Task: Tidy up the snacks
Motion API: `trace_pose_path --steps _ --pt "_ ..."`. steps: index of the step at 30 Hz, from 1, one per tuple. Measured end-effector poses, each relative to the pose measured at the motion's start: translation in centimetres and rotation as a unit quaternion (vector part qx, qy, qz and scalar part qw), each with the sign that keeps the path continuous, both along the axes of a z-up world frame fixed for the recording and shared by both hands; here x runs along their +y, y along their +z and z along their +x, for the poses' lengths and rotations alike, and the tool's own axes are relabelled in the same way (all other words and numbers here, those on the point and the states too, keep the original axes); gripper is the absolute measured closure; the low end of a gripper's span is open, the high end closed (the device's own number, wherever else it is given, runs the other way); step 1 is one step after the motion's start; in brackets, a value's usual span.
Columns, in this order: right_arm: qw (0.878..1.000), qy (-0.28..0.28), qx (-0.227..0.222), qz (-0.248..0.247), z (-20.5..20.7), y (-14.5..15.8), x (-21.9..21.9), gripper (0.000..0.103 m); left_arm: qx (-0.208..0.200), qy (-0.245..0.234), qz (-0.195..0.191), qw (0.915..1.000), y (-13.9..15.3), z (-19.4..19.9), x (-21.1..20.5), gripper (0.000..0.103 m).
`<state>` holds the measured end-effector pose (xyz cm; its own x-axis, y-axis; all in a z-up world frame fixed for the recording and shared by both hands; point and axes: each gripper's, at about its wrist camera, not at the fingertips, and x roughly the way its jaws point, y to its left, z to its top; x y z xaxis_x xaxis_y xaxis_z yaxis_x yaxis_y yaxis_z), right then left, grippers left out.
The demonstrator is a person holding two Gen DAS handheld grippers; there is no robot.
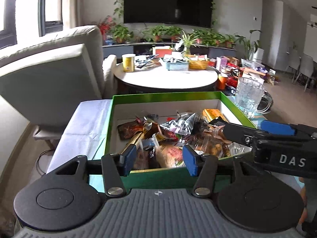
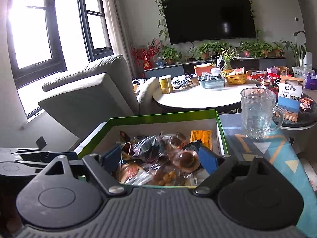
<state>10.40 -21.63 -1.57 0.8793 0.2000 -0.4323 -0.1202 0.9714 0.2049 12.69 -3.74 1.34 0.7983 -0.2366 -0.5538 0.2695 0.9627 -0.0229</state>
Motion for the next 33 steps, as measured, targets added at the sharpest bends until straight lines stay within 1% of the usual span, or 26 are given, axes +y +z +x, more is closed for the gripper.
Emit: trace_pose_path --steps 6,10,14,20,25,33 --pt "1.0 -0.004 -0.014 -0.012 -1.3 0.6 0.5 0.065 -0.016 0.027 0.003 0.9995 0.5 -1.8 0.5 0.054" --pt "0.999 -0.008 -0.027 -0.025 -2.3 0.7 0.8 0.065 -0.012 0.032 -0.004 0.9994 0.6 -2.6 0.9 0.054" --pt "0.999 -0.011 -0.018 -0.031 -2.9 0.6 1.0 0.065 -0.016 0.04 0.005 0.9991 0.6 -3.7 0.9 0.054" --pt "0.999 -0.011 -0.015 -0.028 -4.2 0.5 1.1 0.065 -0.022 0.052 -0.003 0.9984 0.5 -5.4 1.1 0.054" --pt "0.999 -0.012 -0.014 -0.03 -5.0 0.5 1.2 0.065 -0.031 0.057 0.011 0.9978 0.5 -6.4 0.8 0.052" --pt "0.999 -0.014 -0.011 -0.029 -5.9 0.5 1.0 0.065 -0.033 0.057 0.019 0.9977 0.6 -7.1 0.6 0.05"
